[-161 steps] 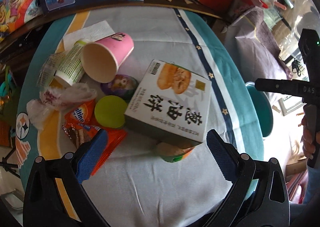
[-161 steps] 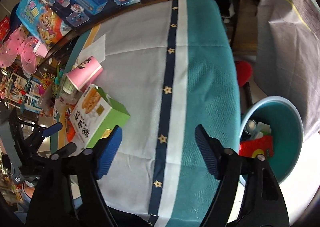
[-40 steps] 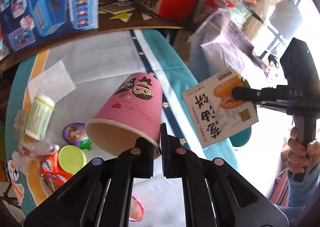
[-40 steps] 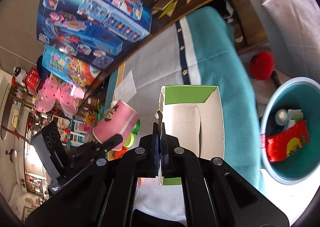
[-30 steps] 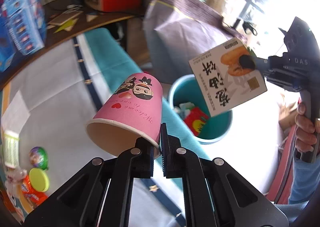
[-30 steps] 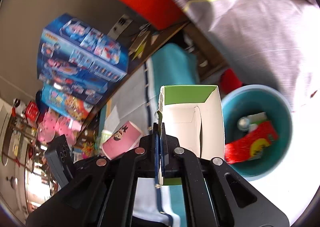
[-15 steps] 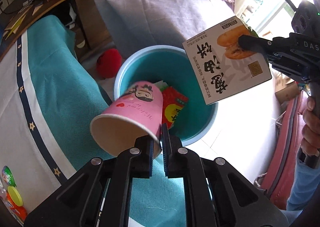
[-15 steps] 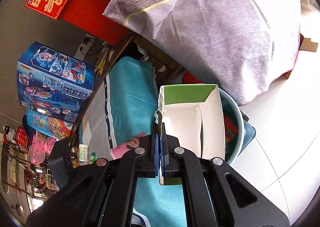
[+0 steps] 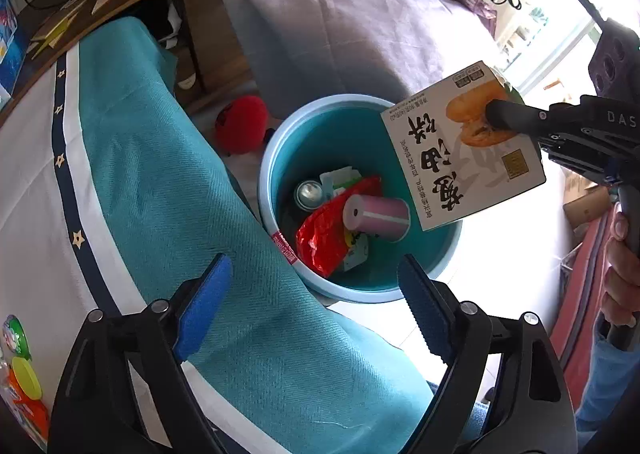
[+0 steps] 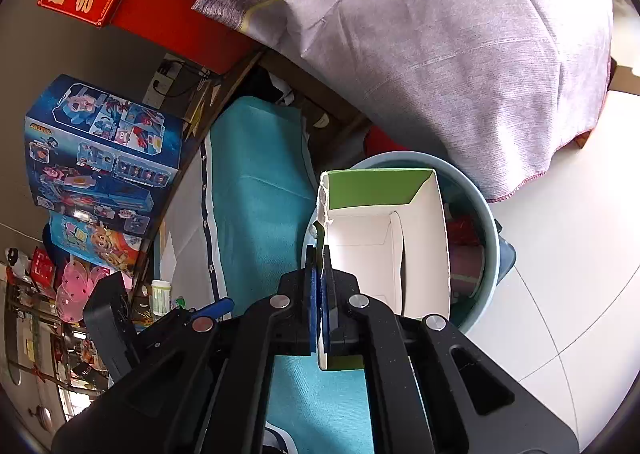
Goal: Collect trash
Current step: 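Carry snack box and pink cup over the teal bin and open both tools to drop them, then move both tools back over the remaining table clutter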
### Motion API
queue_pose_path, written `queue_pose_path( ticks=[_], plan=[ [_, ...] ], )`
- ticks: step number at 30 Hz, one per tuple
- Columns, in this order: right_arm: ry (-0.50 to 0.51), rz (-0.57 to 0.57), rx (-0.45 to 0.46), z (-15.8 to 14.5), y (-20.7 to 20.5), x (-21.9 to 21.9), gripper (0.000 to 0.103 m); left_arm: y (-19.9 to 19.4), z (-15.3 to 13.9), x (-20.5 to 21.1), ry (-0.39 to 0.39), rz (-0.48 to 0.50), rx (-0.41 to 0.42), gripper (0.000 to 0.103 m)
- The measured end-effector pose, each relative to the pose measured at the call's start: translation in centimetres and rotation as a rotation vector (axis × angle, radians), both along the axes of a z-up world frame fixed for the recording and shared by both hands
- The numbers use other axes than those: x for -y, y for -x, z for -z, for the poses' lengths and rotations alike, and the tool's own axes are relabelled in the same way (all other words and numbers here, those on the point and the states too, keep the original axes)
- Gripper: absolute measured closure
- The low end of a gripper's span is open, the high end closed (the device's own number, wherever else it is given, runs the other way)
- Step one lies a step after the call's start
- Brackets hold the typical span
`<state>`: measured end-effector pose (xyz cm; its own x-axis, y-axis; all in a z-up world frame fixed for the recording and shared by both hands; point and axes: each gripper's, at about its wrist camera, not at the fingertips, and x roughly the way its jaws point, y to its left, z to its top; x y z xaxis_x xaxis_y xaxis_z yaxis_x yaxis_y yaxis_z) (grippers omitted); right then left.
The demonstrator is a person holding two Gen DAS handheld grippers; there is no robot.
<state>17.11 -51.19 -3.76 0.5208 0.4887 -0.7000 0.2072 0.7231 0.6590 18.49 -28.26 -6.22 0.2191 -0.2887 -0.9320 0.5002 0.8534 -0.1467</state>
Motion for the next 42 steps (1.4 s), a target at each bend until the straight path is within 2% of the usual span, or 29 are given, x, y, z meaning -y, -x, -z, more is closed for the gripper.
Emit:
queue_pose_path(
  ticks=[9, 10, 11, 13, 15, 17, 25, 29, 42],
  plan=[
    [0.025, -0.034, -0.038, 0.3, -0.8, -1.9, 0.097, 0.2, 0.0, -1.0, 0.018, -0.006, -0.013, 0.011],
    [0.028, -0.034, -0.043, 0.3, -0.9, -2.1, 0.089, 0.2, 0.0, -1.1, 0.020, -0.008, -0.014, 0.010],
    [0.036, -0.031, -0.043, 0.3, -0.9, -2.3, 0.067, 0.3, 0.0, -1.3, 0.023, -0.009, -0.016, 0.010],
    [0.072, -0.015, -0.037, 0.0, -0.9, -2.5, 0.037, 0.4, -0.1, -1.6, 0.025, -0.013, -0.015, 0.010],
    [0.076, -0.009, -0.044, -0.2, -1.0, -2.7, 0.035, 0.4, -0.1, -2.2, 0.030, -0.019, -0.013, 0.010],
    [0.069, 0.014, -0.060, -0.1, -0.9, -2.6, 0.026, 0.4, -0.2, -2.8, 0.038, -0.028, -0.012, 0.009],
    [0.098, 0.030, -0.139, 0.3, -0.5, -3.7, 0.025, 0.9, -0.6, -5.1, 0.083, -0.066, -0.024, 0.009],
    [0.108, 0.030, -0.154, 0.1, -0.2, -4.8, 0.019, 1.5, -1.0, -6.4, 0.097, -0.075, -0.015, 0.009],
    [0.161, -0.082, -0.173, -1.5, -0.1, -12.6, 0.019, 3.6, -2.6, -14.3, 0.166, -0.184, 0.011, 0.007]
  ],
)
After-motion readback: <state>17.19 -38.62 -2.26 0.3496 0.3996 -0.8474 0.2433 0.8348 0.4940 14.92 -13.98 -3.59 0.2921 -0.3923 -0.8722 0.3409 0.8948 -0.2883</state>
